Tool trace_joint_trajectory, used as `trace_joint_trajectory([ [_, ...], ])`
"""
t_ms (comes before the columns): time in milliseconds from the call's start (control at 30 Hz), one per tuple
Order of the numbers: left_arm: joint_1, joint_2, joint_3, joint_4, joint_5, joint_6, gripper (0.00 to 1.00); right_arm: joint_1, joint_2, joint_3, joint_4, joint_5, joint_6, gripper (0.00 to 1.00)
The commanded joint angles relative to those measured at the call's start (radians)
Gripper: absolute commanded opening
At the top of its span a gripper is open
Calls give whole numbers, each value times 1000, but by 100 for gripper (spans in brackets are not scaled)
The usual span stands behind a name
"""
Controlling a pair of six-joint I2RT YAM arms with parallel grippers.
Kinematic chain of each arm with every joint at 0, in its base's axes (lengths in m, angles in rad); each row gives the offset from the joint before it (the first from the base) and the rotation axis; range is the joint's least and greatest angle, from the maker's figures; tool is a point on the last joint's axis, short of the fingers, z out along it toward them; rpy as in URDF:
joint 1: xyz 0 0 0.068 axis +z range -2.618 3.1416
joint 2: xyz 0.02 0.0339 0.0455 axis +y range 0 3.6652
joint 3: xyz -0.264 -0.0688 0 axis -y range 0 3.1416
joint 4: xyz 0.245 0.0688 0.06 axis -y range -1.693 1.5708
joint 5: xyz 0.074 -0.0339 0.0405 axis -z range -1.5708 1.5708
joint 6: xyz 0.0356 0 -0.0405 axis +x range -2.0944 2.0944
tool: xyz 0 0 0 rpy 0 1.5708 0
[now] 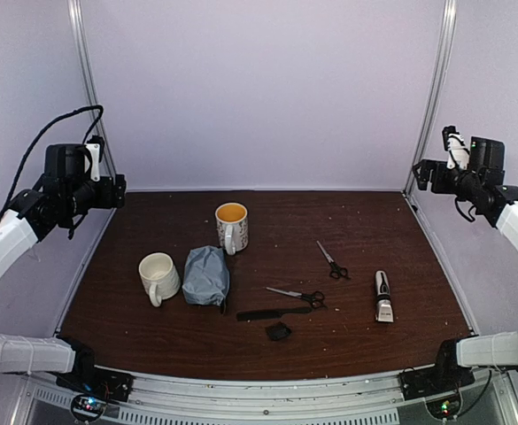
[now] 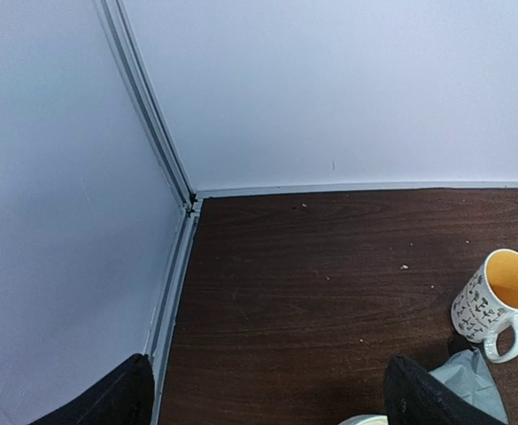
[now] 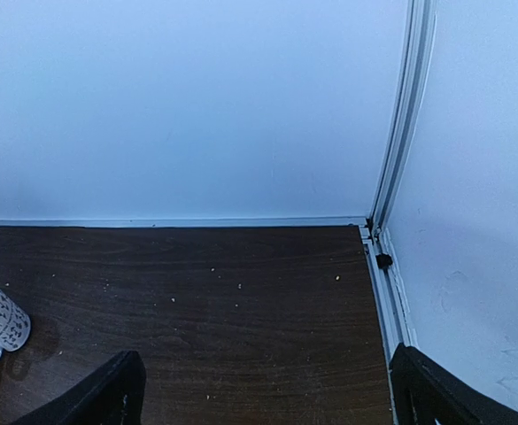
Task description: Sort the hair-cutting tools
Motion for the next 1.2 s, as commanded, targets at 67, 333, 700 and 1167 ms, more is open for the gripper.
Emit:
trace_joint_trajectory([
  [67,18,70,35,18,155,13,88,15,-19,-69,64,6,-33,100],
  [333,-103,227,134,-81,276,-46,77,43,-26,-169,78,-155,-119,100],
  [700,-405,530,415,-358,278,-170,64,69,-52,-328,154,-271,-187,99],
  [1167,-733,697,394,-529,224,-355,32,77,-34,-341,173,-356,-218,98],
])
